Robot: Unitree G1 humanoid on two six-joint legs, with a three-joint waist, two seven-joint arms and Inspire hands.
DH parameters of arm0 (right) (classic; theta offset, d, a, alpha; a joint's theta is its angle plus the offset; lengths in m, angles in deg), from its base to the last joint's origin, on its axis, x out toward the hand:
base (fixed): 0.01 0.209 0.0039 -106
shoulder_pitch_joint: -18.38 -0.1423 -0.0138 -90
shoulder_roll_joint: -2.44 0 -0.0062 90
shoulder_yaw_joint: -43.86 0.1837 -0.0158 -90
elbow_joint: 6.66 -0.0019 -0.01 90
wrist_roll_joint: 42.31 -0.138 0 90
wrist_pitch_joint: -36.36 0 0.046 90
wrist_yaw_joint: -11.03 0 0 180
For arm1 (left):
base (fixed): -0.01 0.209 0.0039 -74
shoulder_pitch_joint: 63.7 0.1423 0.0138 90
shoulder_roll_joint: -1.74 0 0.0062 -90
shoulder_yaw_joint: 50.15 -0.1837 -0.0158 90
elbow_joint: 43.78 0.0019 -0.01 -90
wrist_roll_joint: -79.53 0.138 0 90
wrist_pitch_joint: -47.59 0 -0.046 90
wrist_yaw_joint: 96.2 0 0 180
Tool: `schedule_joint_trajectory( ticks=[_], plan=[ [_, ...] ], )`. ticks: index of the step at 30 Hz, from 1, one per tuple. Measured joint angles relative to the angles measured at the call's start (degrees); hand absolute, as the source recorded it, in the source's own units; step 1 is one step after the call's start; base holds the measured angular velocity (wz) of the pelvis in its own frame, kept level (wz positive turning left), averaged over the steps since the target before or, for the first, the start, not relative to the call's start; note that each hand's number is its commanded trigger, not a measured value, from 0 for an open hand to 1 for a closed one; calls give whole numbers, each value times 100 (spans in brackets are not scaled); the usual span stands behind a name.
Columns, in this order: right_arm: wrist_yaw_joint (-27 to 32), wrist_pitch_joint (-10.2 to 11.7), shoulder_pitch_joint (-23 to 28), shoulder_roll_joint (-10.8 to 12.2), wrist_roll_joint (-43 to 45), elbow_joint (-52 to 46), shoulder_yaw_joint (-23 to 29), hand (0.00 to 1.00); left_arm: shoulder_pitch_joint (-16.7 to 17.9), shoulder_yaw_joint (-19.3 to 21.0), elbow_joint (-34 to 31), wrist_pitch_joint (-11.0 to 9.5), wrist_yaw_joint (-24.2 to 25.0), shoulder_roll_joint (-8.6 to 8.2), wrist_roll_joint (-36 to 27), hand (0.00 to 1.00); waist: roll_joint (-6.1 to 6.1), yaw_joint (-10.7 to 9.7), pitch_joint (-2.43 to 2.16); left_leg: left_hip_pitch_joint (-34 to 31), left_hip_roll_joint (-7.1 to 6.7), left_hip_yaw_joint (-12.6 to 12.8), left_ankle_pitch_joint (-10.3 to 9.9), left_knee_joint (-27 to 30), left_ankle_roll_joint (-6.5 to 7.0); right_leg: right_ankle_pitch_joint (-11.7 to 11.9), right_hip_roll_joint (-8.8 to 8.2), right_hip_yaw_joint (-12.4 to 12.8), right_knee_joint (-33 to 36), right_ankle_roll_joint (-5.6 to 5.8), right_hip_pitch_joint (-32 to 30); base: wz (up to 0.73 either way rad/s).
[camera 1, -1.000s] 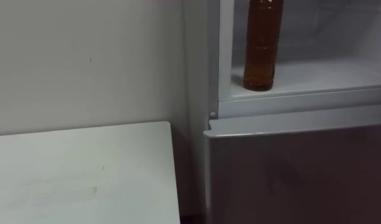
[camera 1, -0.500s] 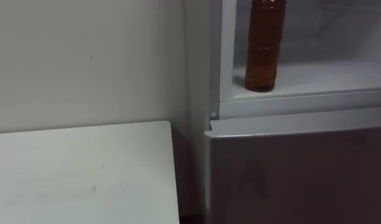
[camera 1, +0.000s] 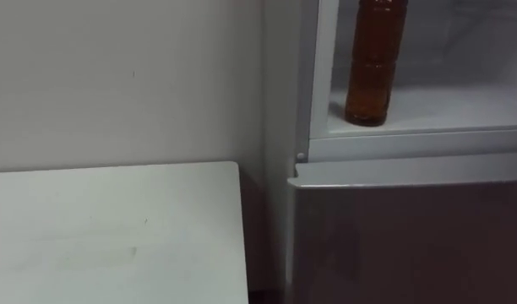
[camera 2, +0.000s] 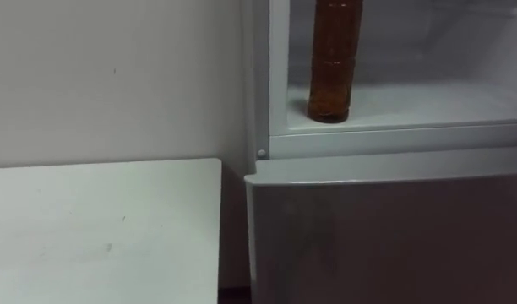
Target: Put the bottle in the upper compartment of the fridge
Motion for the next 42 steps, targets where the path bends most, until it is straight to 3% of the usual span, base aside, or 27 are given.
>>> schedule_joint_trajectory(
  ticks=[5, 15, 19, 31, 42],
  plan=[
    [192, -48, -51, -12, -520, -61, 738, 0, 1, 79, -19, 37, -2, 1, -3, 0, -10, -27, -3, 54, -14, -2, -5, 4, 9, -18, -4, -3, -14, 18, 66, 0],
    [1045, 47, -32, -70, -3467, -1173, 2255, 0, 84, 607, -112, 48, -107, 34, -141, 0, -101, -241, -22, 120, -37, -54, -12, -20, 21, -46, -16, 11, -7, 40, 139, 2],
    [1670, 296, -11, -75, -4180, -1971, 2923, 0, 157, 903, -161, 51, -107, 38, -123, 0, -128, -239, -26, 132, -27, 54, -13, -12, 21, -43, 31, 146, 10, 39, 95, -12],
    [3105, 1090, -263, -112, -4934, -3859, 3584, 0, 267, 955, -743, 48, -199, 56, 31, 0, -141, -342, -17, 110, -29, 68, -16, -32, 27, -48, 27, 131, 79, 37, 33, -2],
    [4358, 1357, -261, -181, -4467, -5845, 3976, 0, 252, 1024, -753, 46, -249, 42, 382, 0, -108, -353, -35, 86, -33, 96, -12, -89, 26, -64, 41, 244, 120, 37, -62, -2]
  ],
)
